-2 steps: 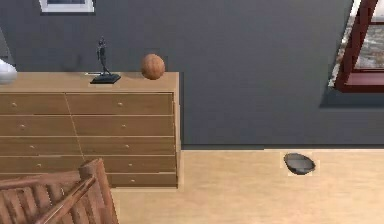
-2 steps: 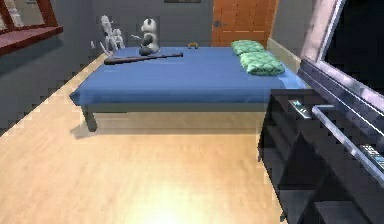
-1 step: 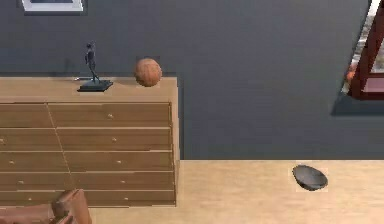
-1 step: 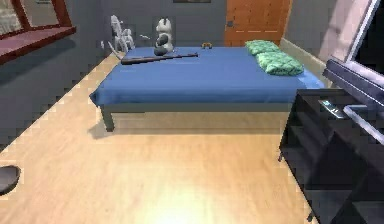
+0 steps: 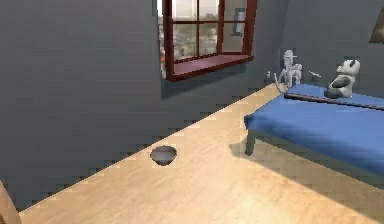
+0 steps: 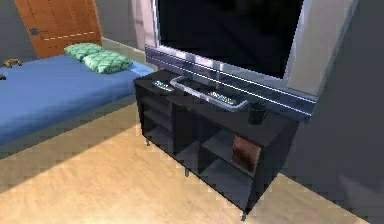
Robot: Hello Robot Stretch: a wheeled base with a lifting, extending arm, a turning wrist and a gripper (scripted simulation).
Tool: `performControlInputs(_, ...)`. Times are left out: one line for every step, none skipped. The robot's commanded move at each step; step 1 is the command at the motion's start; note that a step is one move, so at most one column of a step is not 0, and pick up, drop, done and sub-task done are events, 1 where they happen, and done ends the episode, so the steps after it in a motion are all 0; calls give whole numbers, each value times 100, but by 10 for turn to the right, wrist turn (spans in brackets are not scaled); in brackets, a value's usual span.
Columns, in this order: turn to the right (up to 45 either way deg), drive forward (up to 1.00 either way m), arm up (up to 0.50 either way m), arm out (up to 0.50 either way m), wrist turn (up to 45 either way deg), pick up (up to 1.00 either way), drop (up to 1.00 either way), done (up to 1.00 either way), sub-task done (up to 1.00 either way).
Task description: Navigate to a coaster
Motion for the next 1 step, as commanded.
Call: performControlInputs(60, 0, 0, 0, 0, 0, 0, 0, 0)
